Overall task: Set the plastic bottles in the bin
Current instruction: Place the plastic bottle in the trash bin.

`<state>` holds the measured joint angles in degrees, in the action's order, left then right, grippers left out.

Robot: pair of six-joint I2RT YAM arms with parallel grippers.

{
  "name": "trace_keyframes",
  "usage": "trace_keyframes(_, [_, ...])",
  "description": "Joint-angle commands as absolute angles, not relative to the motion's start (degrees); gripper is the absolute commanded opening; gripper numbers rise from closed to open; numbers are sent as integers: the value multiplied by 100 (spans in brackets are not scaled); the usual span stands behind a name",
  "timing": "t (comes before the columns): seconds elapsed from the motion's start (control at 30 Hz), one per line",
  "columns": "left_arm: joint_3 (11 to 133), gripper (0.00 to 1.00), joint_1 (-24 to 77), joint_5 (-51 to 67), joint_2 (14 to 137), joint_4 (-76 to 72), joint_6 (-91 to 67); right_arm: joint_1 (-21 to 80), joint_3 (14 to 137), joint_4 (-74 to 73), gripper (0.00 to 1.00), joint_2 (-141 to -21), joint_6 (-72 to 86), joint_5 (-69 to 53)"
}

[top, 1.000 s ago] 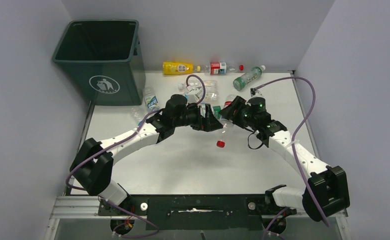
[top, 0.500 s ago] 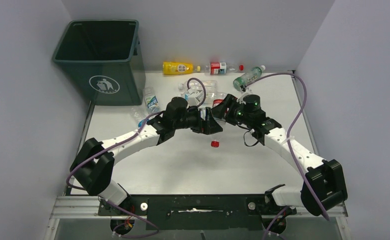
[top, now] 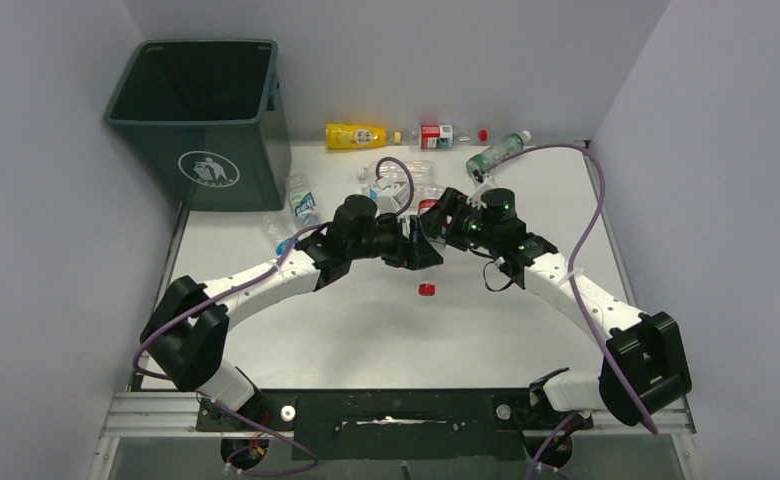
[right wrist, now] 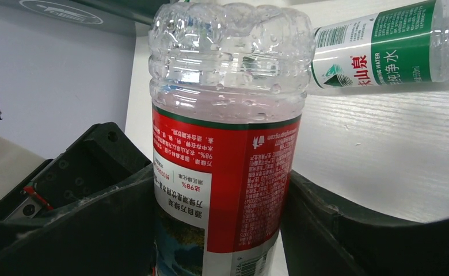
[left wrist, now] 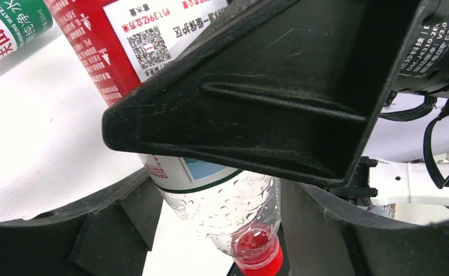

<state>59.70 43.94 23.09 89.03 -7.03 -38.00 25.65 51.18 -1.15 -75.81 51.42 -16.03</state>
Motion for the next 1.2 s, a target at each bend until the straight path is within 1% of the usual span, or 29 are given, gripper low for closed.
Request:
trace_keyframes(0.0, [6286,62,4447,2213,8861,-788,-3546,2637,5361,247,70,-7620,5116,-1764])
trace_keyframes(0.13, [6381,55,4447,2102,8834,-598,-3427,2637,5399,184,78,-7606,5074,-1763])
trace_keyframes(0.3, [6461,52,4426,1978,8786,-399,-3286,2616,5502,-36,94,-7549,4984,-1728])
trace_keyframes(0.37, [6492,52,4385,1916,8752,-303,-3226,2564,5557,-224,97,-7468,4914,-1644])
trace_keyframes(0.63, [6604,52,3864,1905,8535,115,-2999,1961,5446,-804,100,-6845,4734,-1578])
trace_keyframes(0.77, [6757,53,3470,1975,8403,372,-2812,1646,5288,-1044,99,-6454,4599,-1572])
trace_keyframes(0.93, [7248,53,2972,2025,8356,835,-2509,1549,5022,-1170,98,-6170,4531,-1527])
trace_keyframes(1.17, [8293,53,2053,2242,8428,1389,-2189,1548,4675,-1049,98,-6074,4574,-1647])
